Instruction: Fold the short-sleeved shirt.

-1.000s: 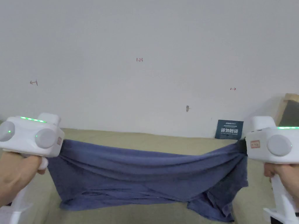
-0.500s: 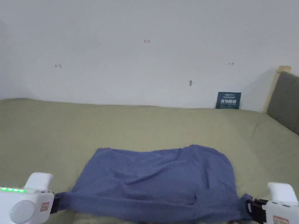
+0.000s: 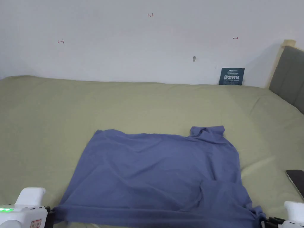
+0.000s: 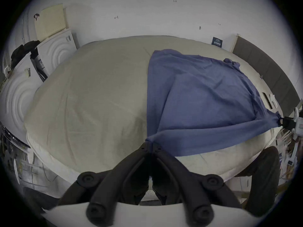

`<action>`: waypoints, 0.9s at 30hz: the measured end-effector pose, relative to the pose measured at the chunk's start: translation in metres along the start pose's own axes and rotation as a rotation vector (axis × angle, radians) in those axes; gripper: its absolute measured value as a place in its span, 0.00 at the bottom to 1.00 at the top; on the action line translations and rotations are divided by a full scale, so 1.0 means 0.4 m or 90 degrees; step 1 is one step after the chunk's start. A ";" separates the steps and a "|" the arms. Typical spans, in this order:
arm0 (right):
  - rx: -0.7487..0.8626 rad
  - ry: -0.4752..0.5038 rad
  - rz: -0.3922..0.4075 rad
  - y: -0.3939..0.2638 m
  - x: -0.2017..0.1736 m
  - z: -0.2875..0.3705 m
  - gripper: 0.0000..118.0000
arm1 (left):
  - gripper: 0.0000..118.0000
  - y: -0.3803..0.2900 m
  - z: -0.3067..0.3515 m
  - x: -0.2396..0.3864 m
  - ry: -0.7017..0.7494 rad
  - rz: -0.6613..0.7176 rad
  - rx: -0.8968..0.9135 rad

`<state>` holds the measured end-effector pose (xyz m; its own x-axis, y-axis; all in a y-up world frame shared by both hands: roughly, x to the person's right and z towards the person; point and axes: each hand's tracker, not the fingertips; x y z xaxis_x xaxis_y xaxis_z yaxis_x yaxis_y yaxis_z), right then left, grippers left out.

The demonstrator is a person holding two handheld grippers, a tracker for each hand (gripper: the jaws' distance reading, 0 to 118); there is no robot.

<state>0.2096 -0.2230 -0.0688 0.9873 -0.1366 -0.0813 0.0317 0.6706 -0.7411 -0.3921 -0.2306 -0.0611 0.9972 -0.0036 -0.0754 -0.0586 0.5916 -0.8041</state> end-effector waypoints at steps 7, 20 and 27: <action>0.058 -0.004 -0.018 0.019 0.005 0.016 0.91 | 1.00 -0.012 0.036 0.002 -0.003 0.008 0.029; 0.077 -0.049 0.010 0.022 -0.004 0.059 0.00 | 0.00 -0.051 0.131 -0.050 0.004 0.046 0.070; 0.050 -0.041 0.021 -0.024 -0.031 0.068 0.00 | 0.85 -0.039 0.042 -0.026 -0.047 0.051 0.005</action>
<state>0.2012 -0.2082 -0.0426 0.9959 -0.0678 -0.0596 0.0087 0.7290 -0.6844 -0.4006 -0.2261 -0.0378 0.9900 0.1033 -0.0956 -0.1385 0.5944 -0.7922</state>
